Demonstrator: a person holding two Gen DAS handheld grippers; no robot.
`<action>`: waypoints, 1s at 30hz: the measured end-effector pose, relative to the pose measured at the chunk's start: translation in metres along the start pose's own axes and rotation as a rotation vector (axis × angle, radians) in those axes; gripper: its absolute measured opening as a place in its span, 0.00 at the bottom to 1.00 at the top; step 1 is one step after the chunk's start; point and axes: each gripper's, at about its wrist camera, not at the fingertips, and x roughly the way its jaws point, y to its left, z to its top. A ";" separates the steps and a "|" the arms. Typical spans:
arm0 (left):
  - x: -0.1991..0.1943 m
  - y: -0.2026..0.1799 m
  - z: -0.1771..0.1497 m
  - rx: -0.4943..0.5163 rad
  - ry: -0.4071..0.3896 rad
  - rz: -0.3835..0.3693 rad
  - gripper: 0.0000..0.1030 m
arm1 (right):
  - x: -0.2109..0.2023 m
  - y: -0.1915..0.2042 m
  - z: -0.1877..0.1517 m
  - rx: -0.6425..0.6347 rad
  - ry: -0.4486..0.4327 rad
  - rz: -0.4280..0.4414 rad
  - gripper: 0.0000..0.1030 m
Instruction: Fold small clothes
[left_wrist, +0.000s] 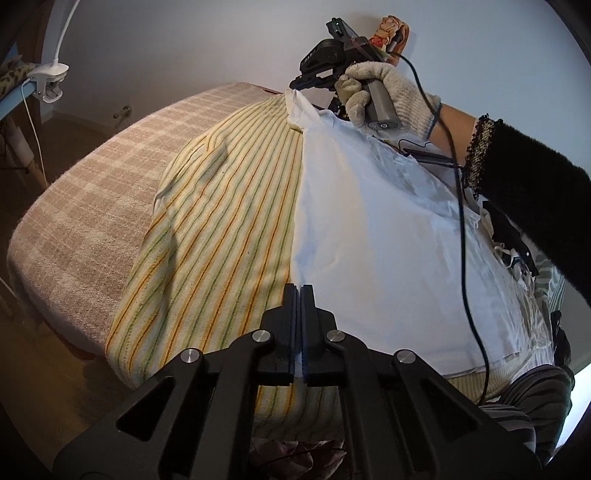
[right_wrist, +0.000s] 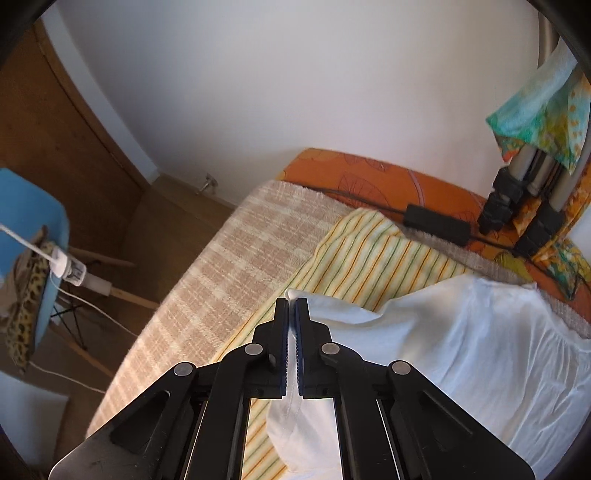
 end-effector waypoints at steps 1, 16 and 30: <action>-0.002 -0.002 0.001 -0.002 -0.005 -0.013 0.00 | 0.007 0.002 0.001 0.002 0.013 -0.005 0.02; -0.019 -0.064 0.015 0.138 -0.036 -0.136 0.00 | -0.046 -0.046 -0.005 0.097 -0.127 0.105 0.02; 0.017 -0.151 -0.006 0.321 0.136 -0.262 0.00 | -0.121 -0.174 -0.073 0.258 -0.198 -0.013 0.02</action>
